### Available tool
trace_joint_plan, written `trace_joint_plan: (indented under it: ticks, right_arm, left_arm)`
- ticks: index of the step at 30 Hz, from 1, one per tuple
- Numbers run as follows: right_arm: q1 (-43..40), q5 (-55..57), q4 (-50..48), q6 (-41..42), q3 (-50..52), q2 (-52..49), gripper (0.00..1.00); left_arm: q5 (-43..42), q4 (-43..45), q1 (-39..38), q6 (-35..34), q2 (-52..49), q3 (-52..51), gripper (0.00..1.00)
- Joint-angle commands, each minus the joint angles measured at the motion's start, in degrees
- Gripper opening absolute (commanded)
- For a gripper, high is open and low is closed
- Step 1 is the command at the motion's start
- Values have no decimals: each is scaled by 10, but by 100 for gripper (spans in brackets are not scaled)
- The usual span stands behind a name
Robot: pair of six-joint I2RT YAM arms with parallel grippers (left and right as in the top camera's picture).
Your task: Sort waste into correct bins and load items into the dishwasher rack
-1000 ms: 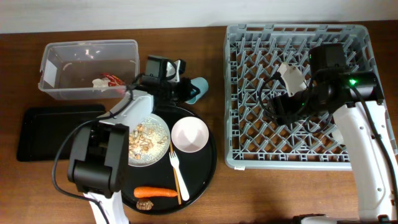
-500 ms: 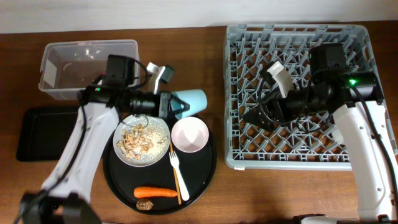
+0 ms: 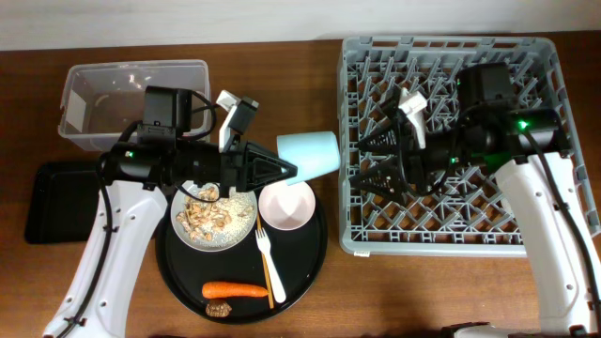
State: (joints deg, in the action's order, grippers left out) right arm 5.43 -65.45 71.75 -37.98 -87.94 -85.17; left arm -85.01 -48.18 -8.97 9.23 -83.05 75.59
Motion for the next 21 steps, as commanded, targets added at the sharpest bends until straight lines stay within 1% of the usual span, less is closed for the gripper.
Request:
trace_joint_plan:
  ticks: [1, 7, 12, 14, 18, 21]
  right_arm:
    - [16, -36, -16, -10, -3, -2, 97]
    - [49, -53, -62, -10, -3, -2, 97]
    - [78, -61, -81, -10, -3, -2, 96]
    - [87, -61, -81, -10, -3, -2, 92]
    - [93, -59, -81, -10, -3, -2, 79]
    - [93, -60, -81, -10, -3, -2, 64]
  left_arm:
    - [-52, 2, -3, 7, -2, 0, 0]
    - [-50, 11, -22, 7, -2, 0, 0]
    - [-45, 11, -23, 7, -2, 0, 0]
    - [-37, 11, -23, 7, -2, 0, 0]
    - [-35, 13, -23, 7, -2, 0, 0]
    - [-23, 15, -23, 7, -2, 0, 0]
